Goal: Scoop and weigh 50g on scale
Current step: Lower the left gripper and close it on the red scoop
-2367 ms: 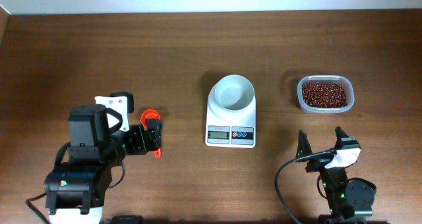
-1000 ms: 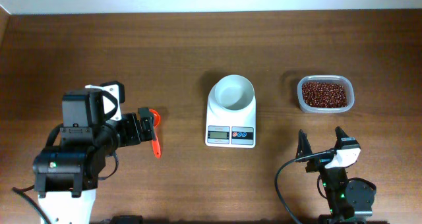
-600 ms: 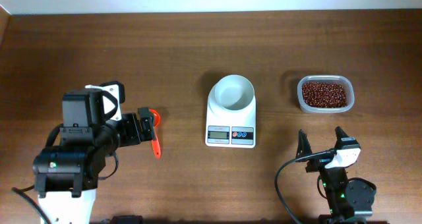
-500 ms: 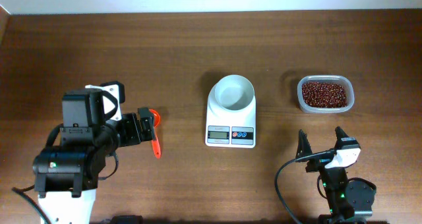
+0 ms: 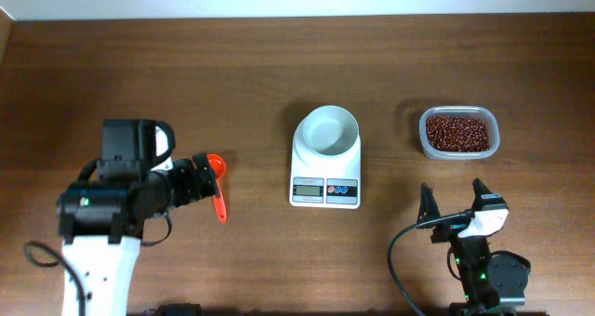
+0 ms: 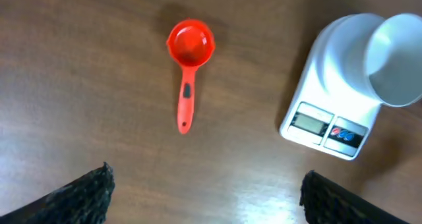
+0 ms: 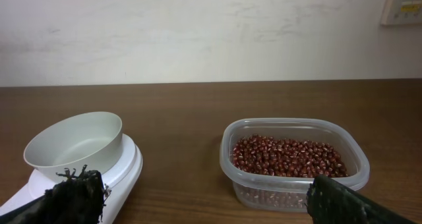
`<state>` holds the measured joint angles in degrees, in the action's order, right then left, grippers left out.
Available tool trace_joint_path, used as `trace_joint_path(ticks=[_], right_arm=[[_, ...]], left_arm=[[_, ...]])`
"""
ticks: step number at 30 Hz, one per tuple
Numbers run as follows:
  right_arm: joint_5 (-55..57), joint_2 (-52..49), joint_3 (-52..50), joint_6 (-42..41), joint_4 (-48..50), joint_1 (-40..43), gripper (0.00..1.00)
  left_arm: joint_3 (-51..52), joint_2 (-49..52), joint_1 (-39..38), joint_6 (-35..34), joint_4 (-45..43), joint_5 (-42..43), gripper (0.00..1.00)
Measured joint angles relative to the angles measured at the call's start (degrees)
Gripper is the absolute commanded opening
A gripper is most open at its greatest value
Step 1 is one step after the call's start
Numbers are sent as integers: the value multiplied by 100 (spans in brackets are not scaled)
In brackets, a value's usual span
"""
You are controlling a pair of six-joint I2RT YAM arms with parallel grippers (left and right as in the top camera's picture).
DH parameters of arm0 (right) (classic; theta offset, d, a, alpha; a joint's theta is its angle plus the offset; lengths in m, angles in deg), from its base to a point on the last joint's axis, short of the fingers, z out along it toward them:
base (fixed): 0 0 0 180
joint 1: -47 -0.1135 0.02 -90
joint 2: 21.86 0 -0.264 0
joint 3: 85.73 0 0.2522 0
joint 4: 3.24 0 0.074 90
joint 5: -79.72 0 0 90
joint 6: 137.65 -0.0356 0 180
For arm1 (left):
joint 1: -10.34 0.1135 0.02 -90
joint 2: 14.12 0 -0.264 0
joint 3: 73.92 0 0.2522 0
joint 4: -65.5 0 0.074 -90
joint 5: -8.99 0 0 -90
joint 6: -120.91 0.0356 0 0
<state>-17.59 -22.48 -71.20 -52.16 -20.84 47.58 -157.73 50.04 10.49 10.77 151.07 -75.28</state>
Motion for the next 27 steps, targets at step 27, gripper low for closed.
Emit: trace_joint_path(ticks=[27], right_arm=[[0,0,0,-2,0,0,99]], left_arm=[[1145,-101,0,-809,-201,-42,87]])
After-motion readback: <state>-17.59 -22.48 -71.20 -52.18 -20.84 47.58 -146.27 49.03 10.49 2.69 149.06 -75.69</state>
